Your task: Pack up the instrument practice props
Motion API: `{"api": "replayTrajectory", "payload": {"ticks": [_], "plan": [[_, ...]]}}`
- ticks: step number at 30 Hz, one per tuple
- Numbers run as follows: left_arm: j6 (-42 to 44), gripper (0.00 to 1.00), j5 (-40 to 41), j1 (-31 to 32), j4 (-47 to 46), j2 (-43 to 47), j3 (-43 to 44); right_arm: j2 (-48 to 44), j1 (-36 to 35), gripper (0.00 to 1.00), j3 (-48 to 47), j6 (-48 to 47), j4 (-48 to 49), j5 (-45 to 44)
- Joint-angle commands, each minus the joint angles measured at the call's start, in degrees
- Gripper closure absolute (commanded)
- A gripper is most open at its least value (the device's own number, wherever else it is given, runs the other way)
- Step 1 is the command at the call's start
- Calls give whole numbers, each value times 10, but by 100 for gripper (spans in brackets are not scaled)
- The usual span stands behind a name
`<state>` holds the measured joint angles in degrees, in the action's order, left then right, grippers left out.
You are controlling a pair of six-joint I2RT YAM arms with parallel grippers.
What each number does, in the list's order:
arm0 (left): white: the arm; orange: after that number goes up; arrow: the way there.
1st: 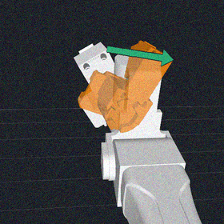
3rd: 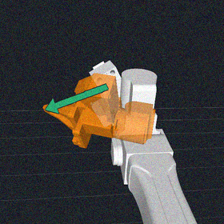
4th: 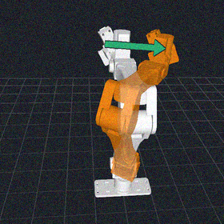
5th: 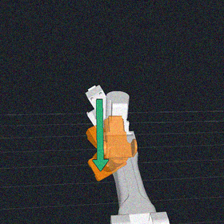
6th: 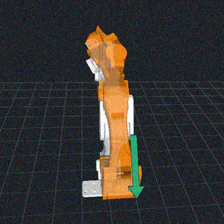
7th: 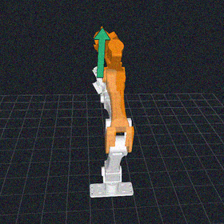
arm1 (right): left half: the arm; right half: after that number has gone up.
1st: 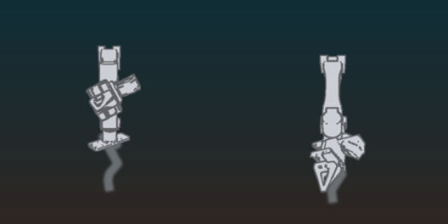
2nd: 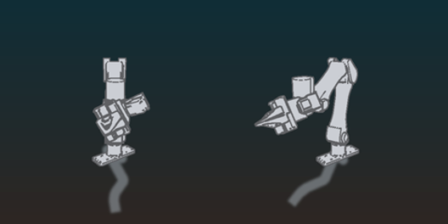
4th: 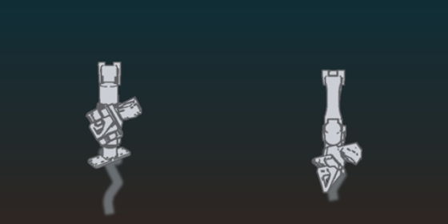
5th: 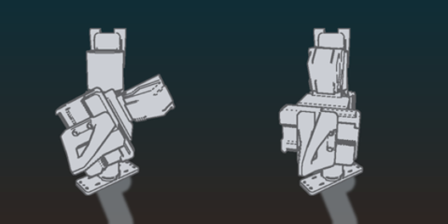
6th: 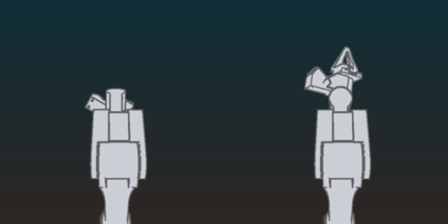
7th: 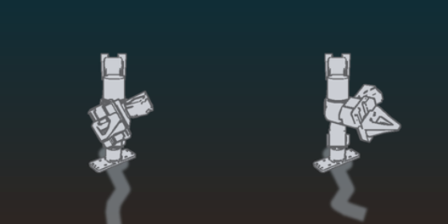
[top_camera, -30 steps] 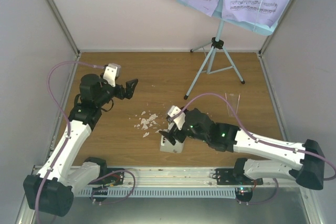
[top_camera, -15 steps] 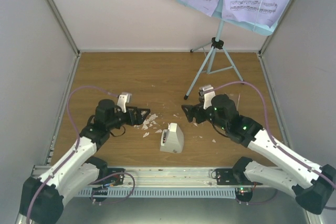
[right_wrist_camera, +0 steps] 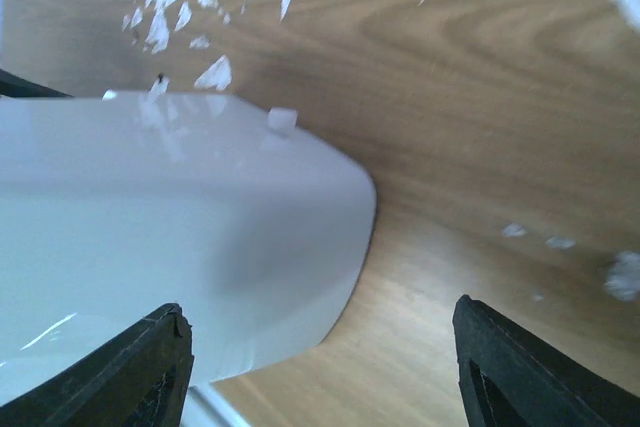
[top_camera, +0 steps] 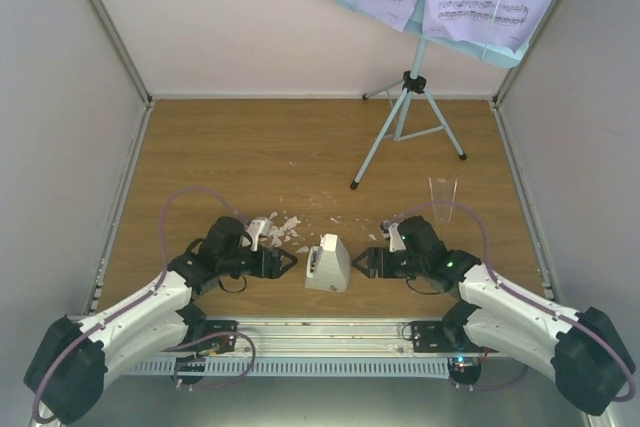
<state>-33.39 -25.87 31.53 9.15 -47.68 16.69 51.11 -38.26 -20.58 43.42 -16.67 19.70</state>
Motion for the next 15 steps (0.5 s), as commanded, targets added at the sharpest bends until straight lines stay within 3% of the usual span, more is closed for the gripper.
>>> {"api": "replayTrajectory", "payload": {"ticks": [1, 8, 15], "plan": [[30, 16, -53, 39, -44, -18, -19, 7, -3, 29, 11, 42, 73, 86], [47, 26, -129, 75, -158, -34, -55, 40, -5, 35, 23, 53, 83, 68], [58, 29, -118, 100, -224, -42, -59, 85, -5, 35, 7, 53, 131, 47]]}}
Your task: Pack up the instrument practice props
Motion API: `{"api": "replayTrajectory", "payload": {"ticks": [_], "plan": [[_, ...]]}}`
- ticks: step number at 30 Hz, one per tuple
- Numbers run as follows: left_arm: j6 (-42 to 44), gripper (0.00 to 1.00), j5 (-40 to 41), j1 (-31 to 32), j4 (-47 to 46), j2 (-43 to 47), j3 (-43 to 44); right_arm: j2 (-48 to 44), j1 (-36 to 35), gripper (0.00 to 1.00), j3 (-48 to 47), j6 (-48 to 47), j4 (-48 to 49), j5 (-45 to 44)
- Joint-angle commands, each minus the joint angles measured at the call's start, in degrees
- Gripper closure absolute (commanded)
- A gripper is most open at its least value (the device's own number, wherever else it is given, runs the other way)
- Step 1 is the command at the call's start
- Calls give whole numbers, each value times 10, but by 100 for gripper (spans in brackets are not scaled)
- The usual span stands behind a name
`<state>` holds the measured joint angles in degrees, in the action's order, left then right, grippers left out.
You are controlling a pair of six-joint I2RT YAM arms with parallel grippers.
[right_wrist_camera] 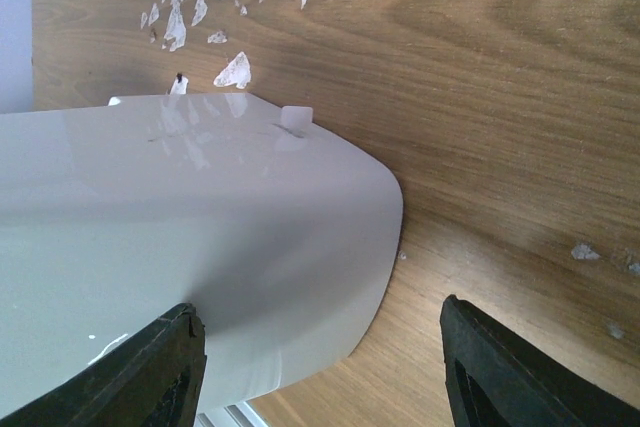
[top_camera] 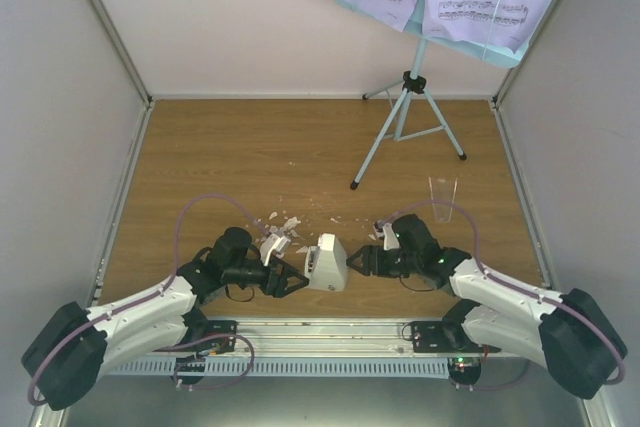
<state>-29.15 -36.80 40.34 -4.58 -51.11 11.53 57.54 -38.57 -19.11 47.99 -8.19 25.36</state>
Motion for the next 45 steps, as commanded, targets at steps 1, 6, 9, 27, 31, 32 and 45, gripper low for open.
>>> {"api": "replayTrajectory", "payload": {"ticks": [1, 6, 9, 27, 31, 32, 45], "plan": [[16, 29, -6, 14, -95, -16, -6, 29, -2, 35, -12, 7, 53, -11], [15, 32, 7, 24, -98, -42, 9, 67, -2, 36, -26, 9, 98, -22], [5, 33, 17, 31, -113, -34, 4, 96, -2, 37, -39, 11, 134, -25], [-47, 24, 151, 63, 34, 58, 5, 116, 6, 37, -123, -75, 50, -148], [-75, 23, 193, 55, 106, 125, 10, 69, 6, 33, -89, -99, 17, -158], [-80, 23, 190, 45, 111, 129, 13, 64, 6, 32, -81, -103, 14, -149], [-3, 23, -27, -116, -21, 34, 31, -29, -40, 20, 33, -50, 1, -94]]}}
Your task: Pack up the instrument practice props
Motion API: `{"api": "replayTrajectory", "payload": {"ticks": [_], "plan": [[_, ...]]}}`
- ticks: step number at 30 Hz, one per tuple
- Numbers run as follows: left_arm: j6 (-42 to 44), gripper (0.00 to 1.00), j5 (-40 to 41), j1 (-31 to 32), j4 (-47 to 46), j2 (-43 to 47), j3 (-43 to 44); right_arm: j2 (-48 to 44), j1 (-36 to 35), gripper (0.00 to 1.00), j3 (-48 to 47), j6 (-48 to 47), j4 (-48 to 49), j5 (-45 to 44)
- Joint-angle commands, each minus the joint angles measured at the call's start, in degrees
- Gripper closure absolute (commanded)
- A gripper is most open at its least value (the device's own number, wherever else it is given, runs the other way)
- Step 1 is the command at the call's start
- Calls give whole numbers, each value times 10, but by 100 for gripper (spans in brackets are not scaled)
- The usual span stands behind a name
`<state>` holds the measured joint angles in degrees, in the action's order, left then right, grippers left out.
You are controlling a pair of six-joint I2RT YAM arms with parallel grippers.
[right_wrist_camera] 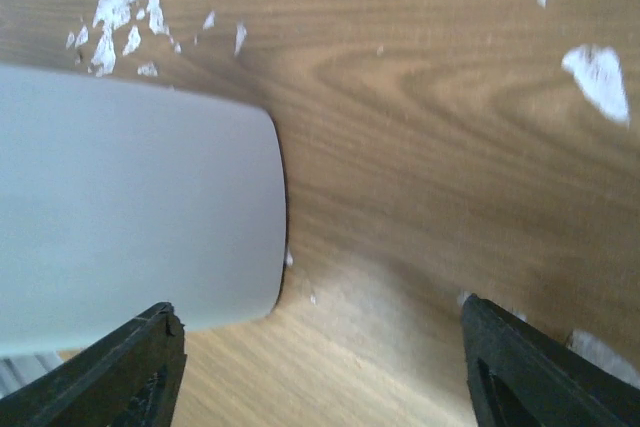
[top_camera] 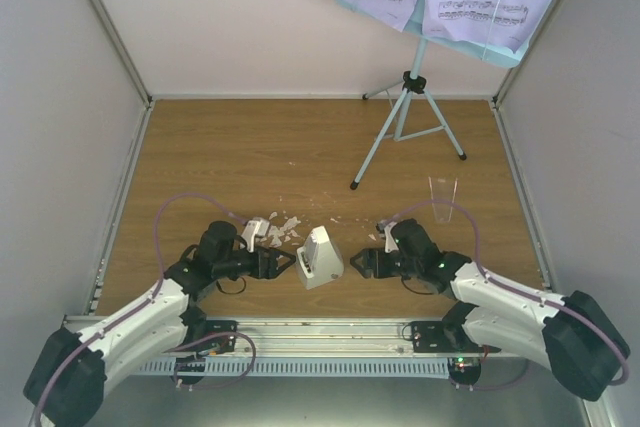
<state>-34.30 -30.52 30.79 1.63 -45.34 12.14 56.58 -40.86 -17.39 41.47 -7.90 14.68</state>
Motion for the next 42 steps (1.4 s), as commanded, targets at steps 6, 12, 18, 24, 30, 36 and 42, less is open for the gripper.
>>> {"api": "replayTrajectory", "payload": {"ticks": [6, 12, 18, 24, 30, 36, 42], "plan": [[116, 23, -137, -27, -129, -66, 31, -4, -60, 14, 30, 13, 54, 26], [127, 30, -177, -29, -156, -114, 41, 27, -69, 13, 7, 1, 67, -21], [115, 33, -184, -28, -165, -116, 32, 80, -65, 12, -32, 6, 77, -75], [107, 34, -188, -27, -139, -102, 36, 123, -46, 12, -71, 6, 112, -114], [90, 34, -184, -27, -142, -83, 29, 200, -18, 11, -124, -35, 164, -92], [75, 32, -68, -27, -42, -38, 62, 202, -9, 8, -177, -76, 102, -119], [88, 24, -5, -28, 62, -32, 169, 111, 3, 0, -138, -111, 83, -131]]}}
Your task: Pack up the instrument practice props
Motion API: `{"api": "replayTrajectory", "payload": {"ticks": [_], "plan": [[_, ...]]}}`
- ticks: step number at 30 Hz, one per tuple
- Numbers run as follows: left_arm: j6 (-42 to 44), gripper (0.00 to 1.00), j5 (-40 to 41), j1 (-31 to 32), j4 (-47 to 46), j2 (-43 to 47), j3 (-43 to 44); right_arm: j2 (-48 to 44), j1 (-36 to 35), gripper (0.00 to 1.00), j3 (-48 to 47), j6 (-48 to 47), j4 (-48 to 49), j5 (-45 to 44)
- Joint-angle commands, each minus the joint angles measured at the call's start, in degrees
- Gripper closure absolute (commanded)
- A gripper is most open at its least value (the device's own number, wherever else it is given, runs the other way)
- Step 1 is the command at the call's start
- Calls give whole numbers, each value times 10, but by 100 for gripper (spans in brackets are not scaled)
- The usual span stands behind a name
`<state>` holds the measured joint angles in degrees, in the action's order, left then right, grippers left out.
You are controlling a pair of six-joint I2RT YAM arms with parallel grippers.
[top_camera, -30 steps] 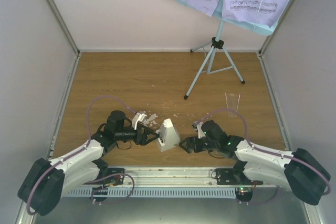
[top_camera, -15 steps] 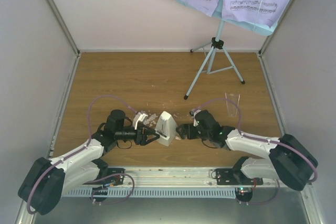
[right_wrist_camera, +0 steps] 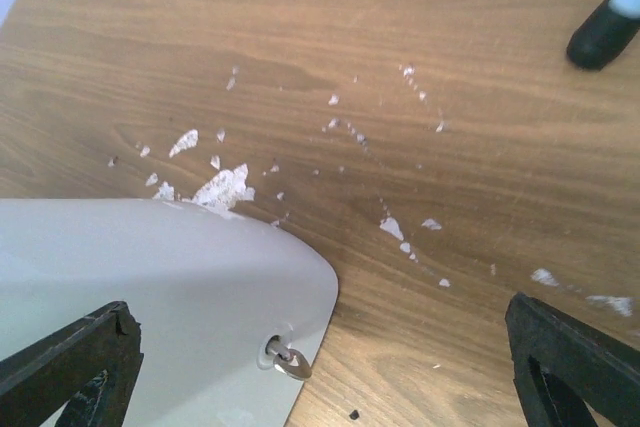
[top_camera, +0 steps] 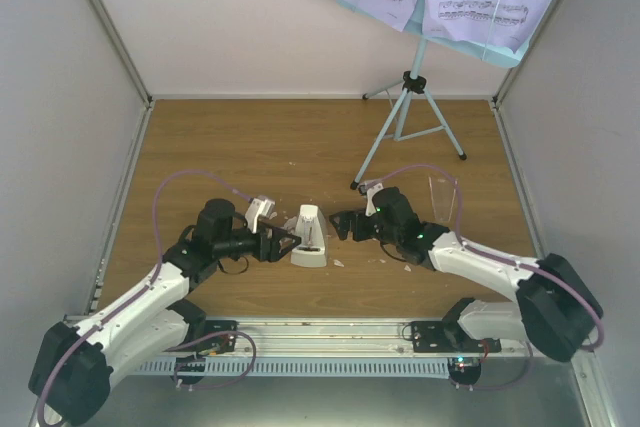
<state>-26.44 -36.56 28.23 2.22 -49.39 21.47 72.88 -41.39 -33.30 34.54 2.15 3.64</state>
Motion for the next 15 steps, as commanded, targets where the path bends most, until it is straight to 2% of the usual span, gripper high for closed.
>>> {"api": "replayTrajectory", "payload": {"ticks": [1, 5, 8, 10, 13, 15], "plan": [[21, 22, 58, -3, 66, 4, 103, -67, 8, 0, 27, -55, -18, -22], [107, 4, 65, -12, 115, -56, 240, -154, 9, 0, 28, -115, -19, -12], [165, 2, 46, -33, 144, -148, 351, -211, 9, 0, 36, -173, 23, 46], [195, 3, 29, -42, 146, -200, 416, -238, 9, 0, 53, -214, 79, 117], [215, 3, 29, -46, 107, -238, 452, -249, 8, 0, 67, -250, 150, 205], [229, 3, 50, -47, 56, -240, 419, -244, 8, 0, 56, -268, 165, 232]]}}
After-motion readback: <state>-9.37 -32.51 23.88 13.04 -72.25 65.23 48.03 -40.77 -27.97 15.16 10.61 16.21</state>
